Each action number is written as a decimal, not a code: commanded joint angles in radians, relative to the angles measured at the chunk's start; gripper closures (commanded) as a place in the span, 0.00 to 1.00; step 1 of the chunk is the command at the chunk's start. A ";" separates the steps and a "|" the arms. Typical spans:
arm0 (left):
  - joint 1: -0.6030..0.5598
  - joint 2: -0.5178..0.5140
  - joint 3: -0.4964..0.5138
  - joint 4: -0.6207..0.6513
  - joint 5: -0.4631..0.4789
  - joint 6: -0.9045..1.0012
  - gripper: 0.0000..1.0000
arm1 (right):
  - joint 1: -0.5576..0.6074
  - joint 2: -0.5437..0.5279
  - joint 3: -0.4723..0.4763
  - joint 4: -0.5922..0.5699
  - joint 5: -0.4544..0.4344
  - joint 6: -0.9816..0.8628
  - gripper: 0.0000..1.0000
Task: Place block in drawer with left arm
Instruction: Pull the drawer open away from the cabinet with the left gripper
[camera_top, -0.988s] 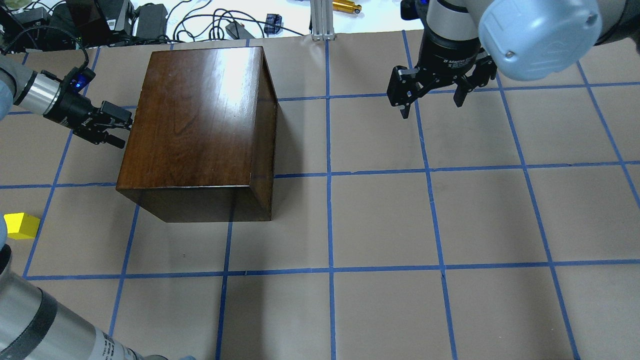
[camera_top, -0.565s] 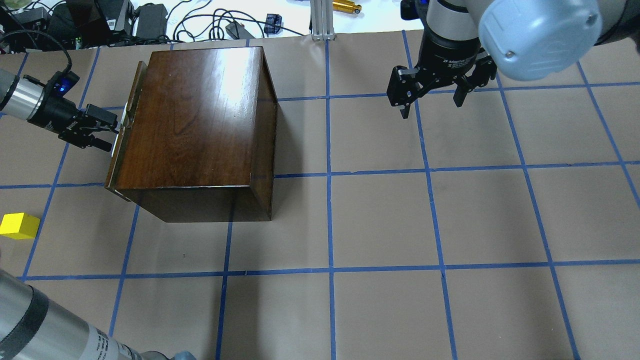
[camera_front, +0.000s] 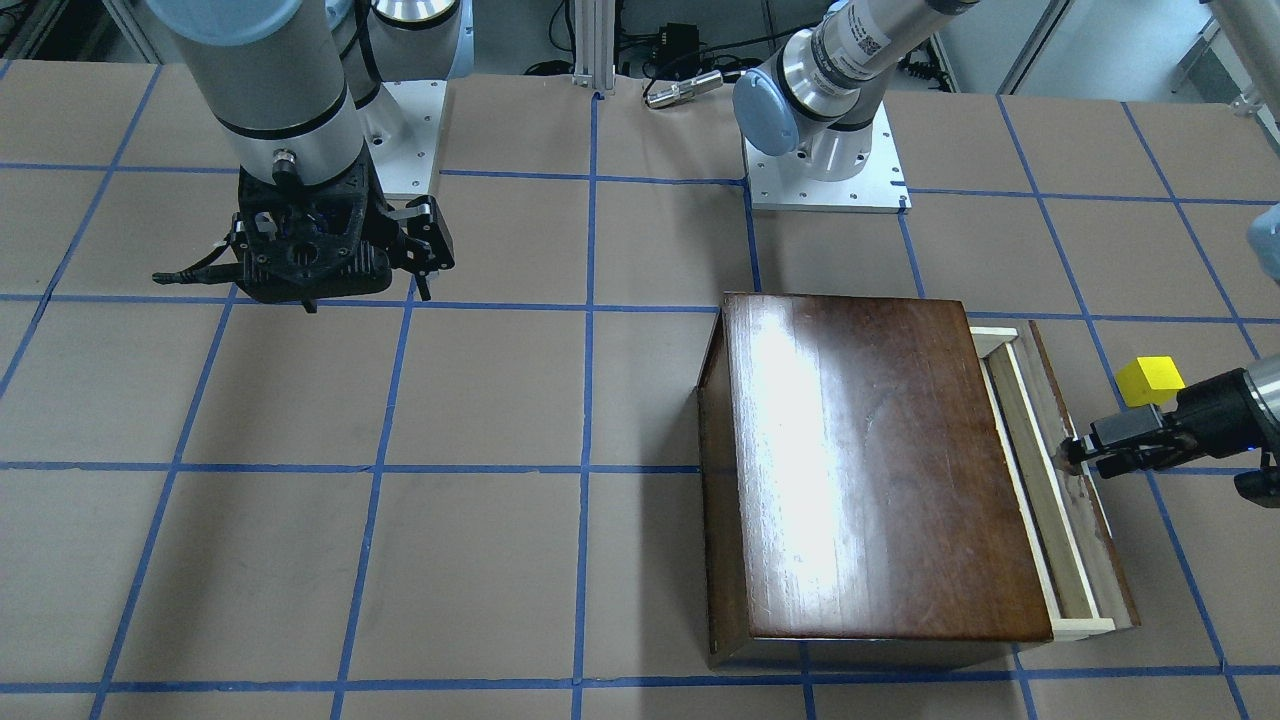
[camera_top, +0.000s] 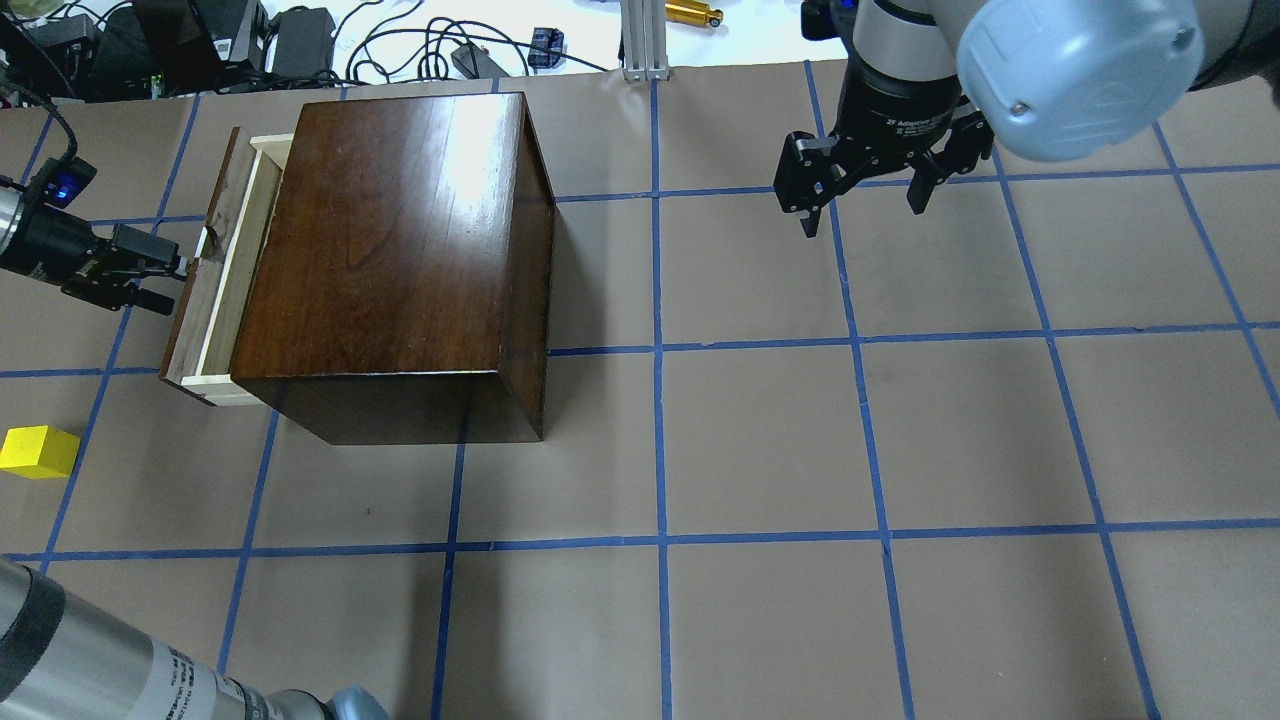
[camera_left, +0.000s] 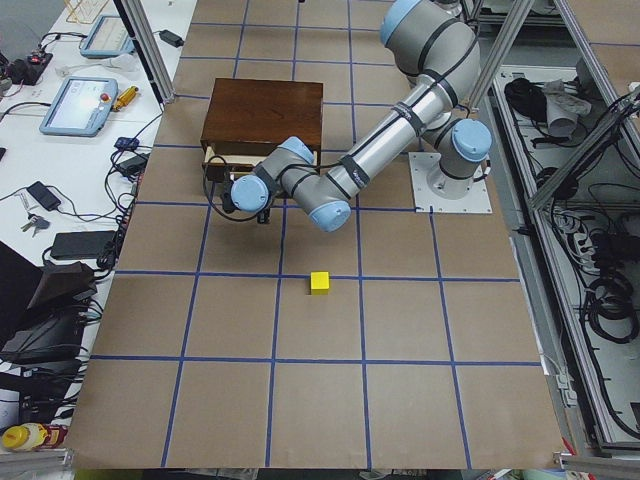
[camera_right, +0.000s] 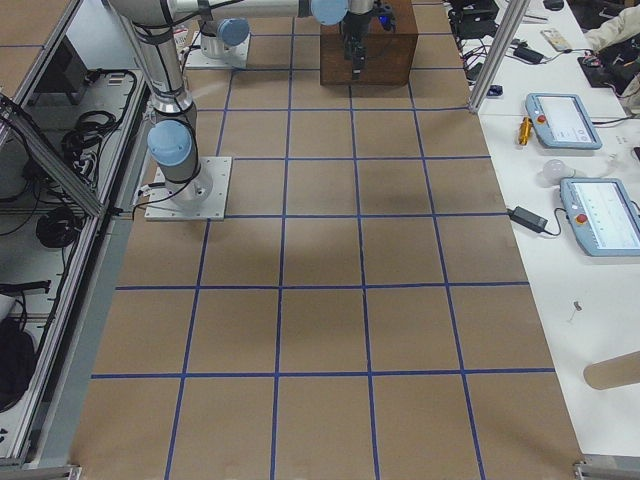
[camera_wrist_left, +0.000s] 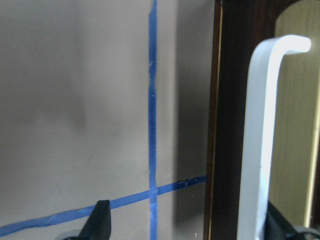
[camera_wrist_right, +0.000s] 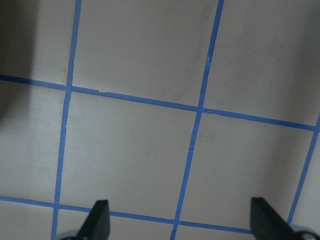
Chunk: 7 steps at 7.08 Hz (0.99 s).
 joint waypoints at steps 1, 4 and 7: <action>0.029 0.002 0.001 0.000 0.008 0.019 0.00 | 0.000 0.000 0.000 0.000 0.000 -0.001 0.00; 0.049 0.004 0.001 0.000 0.086 0.022 0.00 | 0.000 0.000 0.000 0.000 0.000 0.001 0.00; 0.062 0.005 0.003 0.000 0.086 0.039 0.00 | 0.000 0.000 0.000 0.000 0.001 -0.001 0.00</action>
